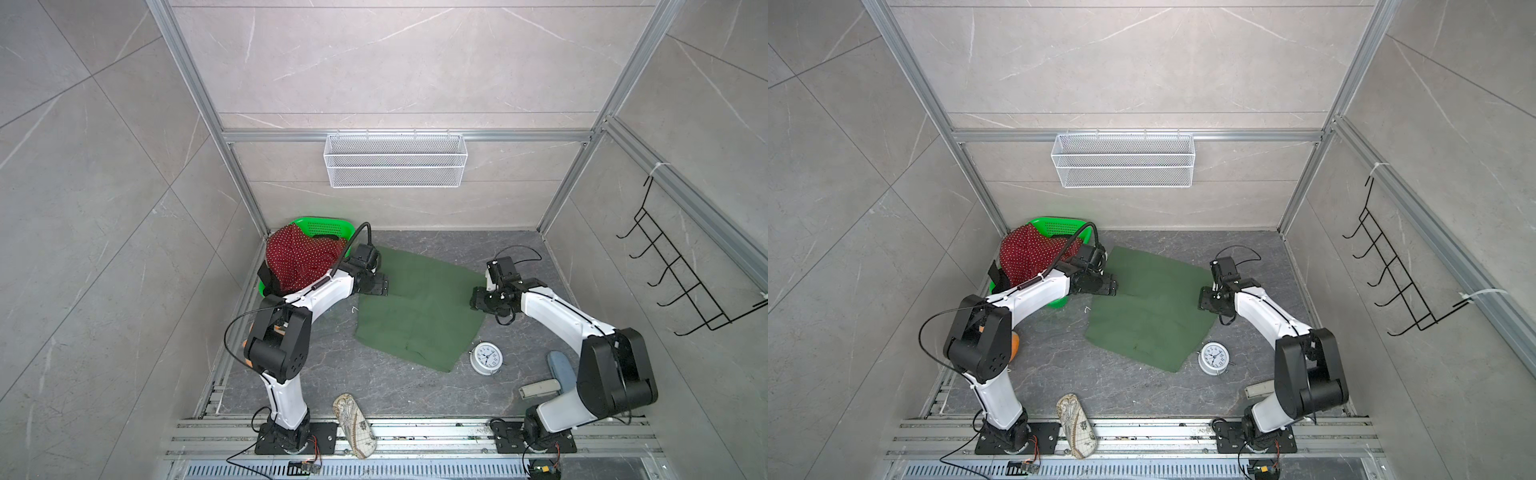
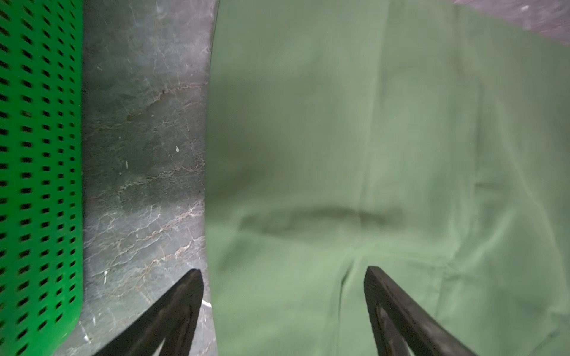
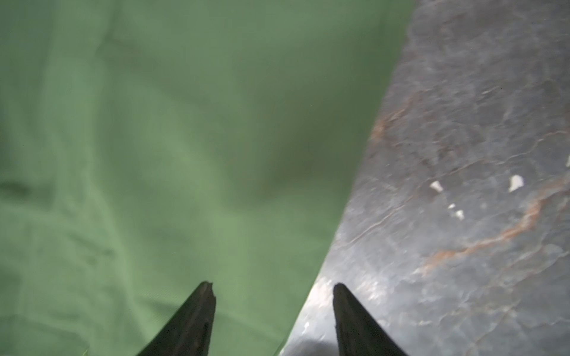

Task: Fold and stack skirts
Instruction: Flatten out the skirt at the center of the table, then rotate the skirt at the center of the table.

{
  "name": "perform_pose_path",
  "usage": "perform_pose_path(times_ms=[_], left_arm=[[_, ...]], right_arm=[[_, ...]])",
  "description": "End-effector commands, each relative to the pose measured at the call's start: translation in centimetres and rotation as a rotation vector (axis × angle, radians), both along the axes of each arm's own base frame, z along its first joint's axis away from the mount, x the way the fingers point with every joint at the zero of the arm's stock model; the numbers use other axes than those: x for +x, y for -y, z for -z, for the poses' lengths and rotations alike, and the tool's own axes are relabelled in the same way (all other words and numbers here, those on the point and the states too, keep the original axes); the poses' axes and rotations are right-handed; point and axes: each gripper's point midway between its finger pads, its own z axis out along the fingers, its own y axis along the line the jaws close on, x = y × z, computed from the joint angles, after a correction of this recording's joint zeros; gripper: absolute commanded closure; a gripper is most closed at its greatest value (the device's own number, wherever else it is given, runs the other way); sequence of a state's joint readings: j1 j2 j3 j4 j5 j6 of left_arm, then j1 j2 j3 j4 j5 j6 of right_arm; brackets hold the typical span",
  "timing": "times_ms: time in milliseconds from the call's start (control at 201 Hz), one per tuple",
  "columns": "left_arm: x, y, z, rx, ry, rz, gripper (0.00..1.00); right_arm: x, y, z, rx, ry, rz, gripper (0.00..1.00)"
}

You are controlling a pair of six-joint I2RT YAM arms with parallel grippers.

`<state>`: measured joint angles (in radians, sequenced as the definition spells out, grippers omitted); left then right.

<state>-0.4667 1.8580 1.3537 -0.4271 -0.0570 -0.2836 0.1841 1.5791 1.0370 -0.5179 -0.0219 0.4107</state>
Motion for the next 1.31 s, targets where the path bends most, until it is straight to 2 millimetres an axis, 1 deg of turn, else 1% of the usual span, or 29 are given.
perform_pose_path(times_ms=[0,130,229,379,488,628,698,962,1051,1116,1181,1301], left_arm=[[2.0,-0.6,-0.8,0.013,0.024,-0.027,0.16],[4.5,-0.1,-1.9,-0.007,0.070,-0.023,0.16],[6.7,0.5,-2.2,-0.017,0.082,-0.022,0.17],[8.9,0.9,-0.8,-0.006,0.059,-0.044,0.21],[9.6,1.0,0.5,0.002,0.041,-0.059,0.27],[9.8,0.6,2.0,0.023,0.027,-0.084,0.36],[9.7,0.2,2.6,0.045,0.016,-0.098,0.39],[8.9,-1.2,4.5,0.117,-0.020,-0.123,0.48],[8.5,-1.5,5.2,0.126,-0.038,-0.126,0.55],[8.0,-1.6,6.0,0.133,-0.056,-0.130,0.60],[7.7,-1.8,6.4,0.138,-0.067,-0.134,0.65],[7.1,-2.0,7.4,0.141,-0.091,-0.145,0.75]], right_arm=[[2.1,1.2,0.1,0.015,0.022,0.061,0.36],[2.7,2.1,1.0,0.033,0.010,0.086,0.36],[2.8,2.5,1.6,0.037,-0.002,0.101,0.35],[2.8,3.9,2.5,0.038,-0.021,0.143,0.35],[3.0,4.8,3.1,0.046,-0.037,0.165,0.35],[3.4,5.5,3.7,0.047,-0.049,0.181,0.36],[3.7,5.6,4.1,0.053,-0.056,0.182,0.37],[4.7,5.2,5.6,0.083,-0.084,0.173,0.48],[4.8,5.2,6.1,0.081,-0.098,0.173,0.52],[4.8,5.3,6.4,0.073,-0.107,0.174,0.57],[4.9,5.5,6.6,0.064,-0.113,0.172,0.59],[5.1,5.5,6.9,0.054,-0.123,0.164,0.67]])
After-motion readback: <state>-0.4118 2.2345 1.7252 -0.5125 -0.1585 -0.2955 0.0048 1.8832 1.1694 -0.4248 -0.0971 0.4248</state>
